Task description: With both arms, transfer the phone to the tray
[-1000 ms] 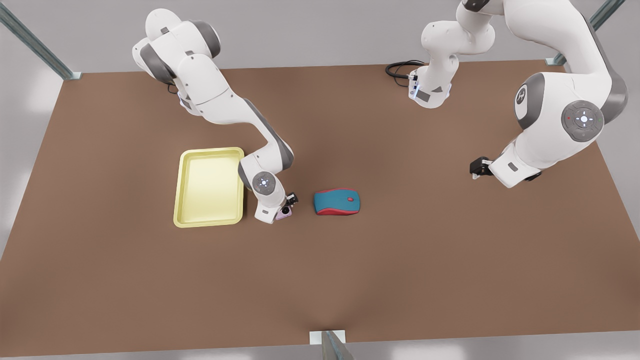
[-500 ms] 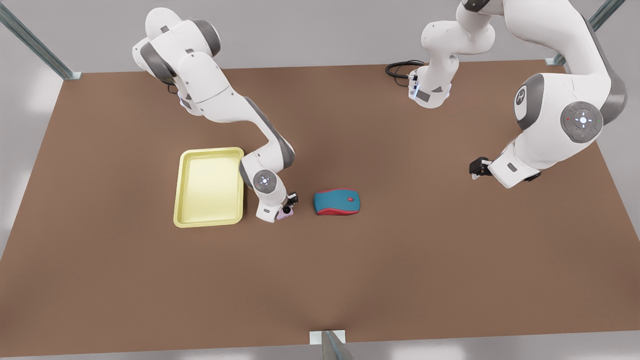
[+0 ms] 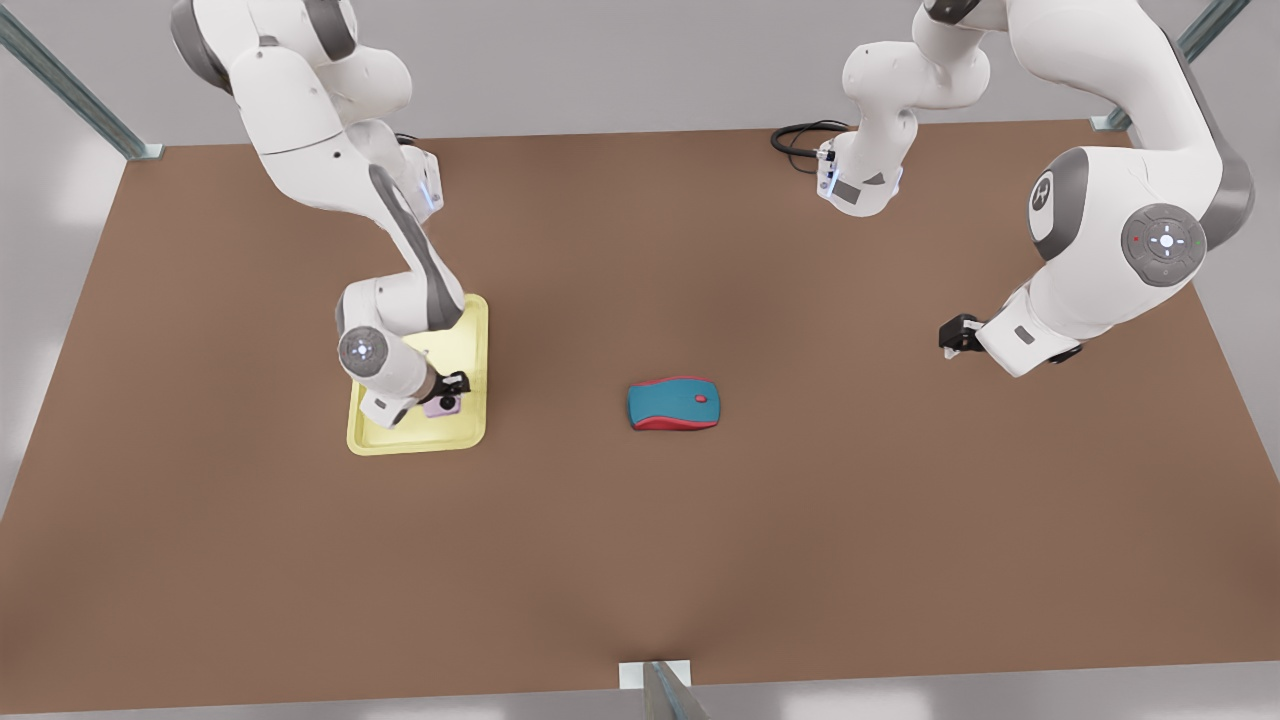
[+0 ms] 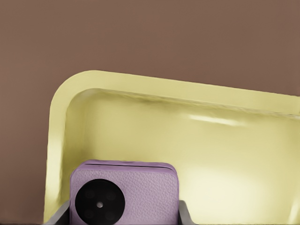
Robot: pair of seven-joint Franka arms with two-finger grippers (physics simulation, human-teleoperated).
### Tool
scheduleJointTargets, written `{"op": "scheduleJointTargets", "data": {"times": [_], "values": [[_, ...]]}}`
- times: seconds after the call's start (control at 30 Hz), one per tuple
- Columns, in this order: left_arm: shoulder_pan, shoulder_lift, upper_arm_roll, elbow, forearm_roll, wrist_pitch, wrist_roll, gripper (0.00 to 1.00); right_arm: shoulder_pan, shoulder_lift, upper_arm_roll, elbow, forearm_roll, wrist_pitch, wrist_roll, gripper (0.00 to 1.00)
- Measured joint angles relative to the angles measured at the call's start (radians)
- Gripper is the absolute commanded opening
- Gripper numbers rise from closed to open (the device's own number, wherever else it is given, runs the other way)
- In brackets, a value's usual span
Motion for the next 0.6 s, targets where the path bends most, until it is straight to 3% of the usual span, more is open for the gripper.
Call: {"op": "scheduleJointTargets", "data": {"times": [0.03, 0.07, 0.2, 0.37, 0.47, 0.6], "values": [[0.0, 0.0, 0.0, 0.0, 0.0, 0.0, 0.0, 1.0, -0.005, 0.008, -0.009, -0.011, -0.001, 0.003, -0.016, 0.74], [0.0, 0.0, 0.0, 0.0, 0.0, 0.0, 0.0, 1.0, -0.009, 0.013, -0.015, -0.016, -0.007, 0.004, -0.028, 1.0], [0.0, 0.001, 0.0, 0.001, 0.001, -0.002, -0.001, 1.0, -0.008, -0.005, -0.021, 0.022, -0.016, -0.021, -0.069, 1.0], [-0.003, -0.007, -0.006, 0.001, 0.003, -0.005, -0.004, 1.0, -0.156, -0.096, -0.041, 0.474, -0.025, -0.301, -0.109, 1.0], [-0.006, -0.008, -0.007, 0.001, 0.006, -0.007, -0.006, 1.0, -0.258, -0.189, -0.064, 0.637, -0.051, -0.512, -0.122, 1.0], [-0.008, -0.007, -0.008, 0.001, 0.009, -0.01, -0.007, 1.0, -0.26, -0.196, -0.067, 0.777, -0.106, -0.729, -0.118, 1.0]]}}
